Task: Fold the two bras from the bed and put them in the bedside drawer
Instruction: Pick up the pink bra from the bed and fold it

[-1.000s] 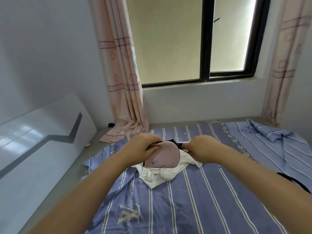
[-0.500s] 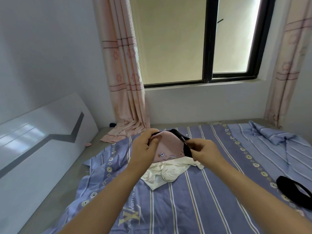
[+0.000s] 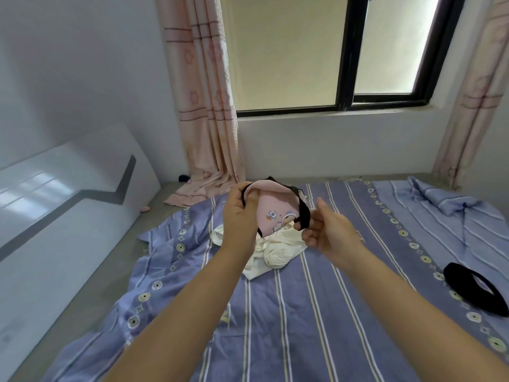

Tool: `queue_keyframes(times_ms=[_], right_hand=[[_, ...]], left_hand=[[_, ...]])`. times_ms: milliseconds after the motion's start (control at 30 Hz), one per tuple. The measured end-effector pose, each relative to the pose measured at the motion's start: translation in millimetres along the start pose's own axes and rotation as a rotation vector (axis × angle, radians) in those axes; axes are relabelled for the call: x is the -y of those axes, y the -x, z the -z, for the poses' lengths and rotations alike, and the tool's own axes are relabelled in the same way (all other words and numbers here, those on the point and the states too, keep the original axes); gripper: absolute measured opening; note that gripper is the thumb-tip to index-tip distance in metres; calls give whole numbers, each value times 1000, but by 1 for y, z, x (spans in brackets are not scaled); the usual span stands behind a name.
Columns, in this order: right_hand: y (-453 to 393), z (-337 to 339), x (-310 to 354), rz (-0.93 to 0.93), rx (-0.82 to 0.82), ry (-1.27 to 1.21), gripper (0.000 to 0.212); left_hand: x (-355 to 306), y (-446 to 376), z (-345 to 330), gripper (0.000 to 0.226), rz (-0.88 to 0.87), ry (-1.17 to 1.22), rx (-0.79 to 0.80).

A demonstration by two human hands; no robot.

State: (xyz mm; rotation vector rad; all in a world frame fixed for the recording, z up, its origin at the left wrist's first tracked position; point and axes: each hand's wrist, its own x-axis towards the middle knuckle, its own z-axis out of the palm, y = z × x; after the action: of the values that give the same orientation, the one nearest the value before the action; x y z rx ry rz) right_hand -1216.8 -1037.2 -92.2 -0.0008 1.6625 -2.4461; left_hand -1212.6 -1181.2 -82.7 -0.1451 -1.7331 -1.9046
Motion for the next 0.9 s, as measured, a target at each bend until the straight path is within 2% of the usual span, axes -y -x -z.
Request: queue_keyframes(times_ms=[67, 133, 233, 300, 400, 500, 667, 767, 833, 900], right_hand=[[2, -6, -3, -4, 61, -54, 38], [3, -13, -5, 83, 69, -47, 38], [-1, -17, -5, 229, -87, 57, 33], [-4, -12, -2, 312, -157, 171, 29], [-6, -2, 5, 381, -162, 448, 25], [-5, -2, 10, 449, -108, 748, 11], [3, -15, 14, 502, 49, 1044, 8], [9, -16, 19, 534, 103, 1013, 8], [11, -12, 21, 525, 89, 937, 20], [14, -11, 19, 531, 93, 942, 23]], left_hand=[[5, -1, -1, 16, -11, -3, -49], [10, -1, -6, 18, 6, 0, -121], [18, 7, -11, 29, 58, -81, -125], [27, 11, -5, 25, 95, -278, 24], [35, 10, 14, 25, 171, -496, 278], [23, 9, 26, 35, 26, -494, 397], [-3, 6, 21, 18, -142, -553, 378], [-4, 5, 24, 10, -42, -421, 323], [-3, 5, 29, 25, 31, -275, 287], [-2, 7, 32, 32, 42, -241, 245]])
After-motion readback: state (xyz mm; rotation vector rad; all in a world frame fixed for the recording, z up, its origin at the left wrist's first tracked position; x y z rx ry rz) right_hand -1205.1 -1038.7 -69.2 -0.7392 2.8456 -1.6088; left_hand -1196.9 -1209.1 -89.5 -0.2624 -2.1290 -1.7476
